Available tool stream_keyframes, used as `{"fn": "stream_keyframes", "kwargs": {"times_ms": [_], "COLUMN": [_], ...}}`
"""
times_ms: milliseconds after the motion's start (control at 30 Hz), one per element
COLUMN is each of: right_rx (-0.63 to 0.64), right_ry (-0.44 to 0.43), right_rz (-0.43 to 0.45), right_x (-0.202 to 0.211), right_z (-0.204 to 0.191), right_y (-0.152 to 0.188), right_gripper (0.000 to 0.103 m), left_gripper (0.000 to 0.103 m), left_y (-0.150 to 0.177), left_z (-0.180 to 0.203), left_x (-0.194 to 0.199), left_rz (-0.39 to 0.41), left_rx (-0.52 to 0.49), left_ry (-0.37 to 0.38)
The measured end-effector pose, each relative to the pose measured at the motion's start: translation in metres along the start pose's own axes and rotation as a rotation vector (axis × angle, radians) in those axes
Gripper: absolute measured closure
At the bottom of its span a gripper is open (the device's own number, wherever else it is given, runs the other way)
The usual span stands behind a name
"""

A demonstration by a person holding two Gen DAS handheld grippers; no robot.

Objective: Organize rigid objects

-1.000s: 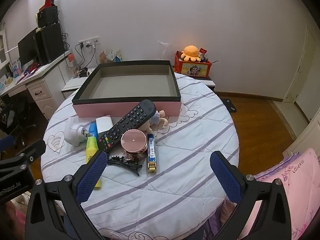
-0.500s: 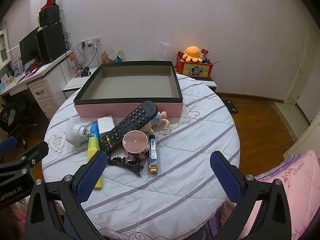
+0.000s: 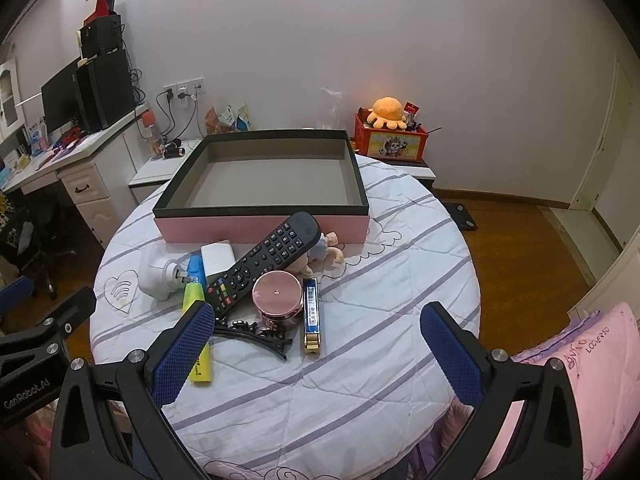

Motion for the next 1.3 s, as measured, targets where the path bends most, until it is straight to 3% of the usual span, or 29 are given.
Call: {"fn": "stream_keyframes", "kwargs": {"times_ms": [433, 600, 900, 1300], "right_rx": [-0.003, -0.006, -0.015, -0.038], "right_ry": [0.001, -0.003, -0.008, 0.015], "right_rz": [-0.001, 0.004, 0.063, 0.111], "right_x": [0.000, 0.003, 0.036, 0.070], "right_z": [0.001, 0.002, 0.003, 0.013], "right_y": [0.000, -0.001, -0.006, 0.000], "right_gripper": [0.000, 0.000, 0.000, 0.000], "left_gripper": [0.000, 0.000, 0.000, 0.000], "left_y": [0.002, -0.001, -0.006, -0.002], "left_z": [0.000, -0.001, -0.002, 0.007], "left_x": [-0.002, 0.010, 0.041, 0.062], "left_rz": [-0.005, 0.027, 0.099, 0.134], "left_rx": [0.002, 0.005, 0.004, -0.010], "left_ry": [0.000, 0.002, 0.006, 0.032]}}
Point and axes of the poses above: each gripper's, at about its wrist camera, not at the fingertips, and x roughly against the way its jaws point, z to its right, y to its underside, the point moved 9 cm from there along -x, roughly the way its jaws point, and after that the axes turned 5 degrees about -z, right-handed, at the moved point
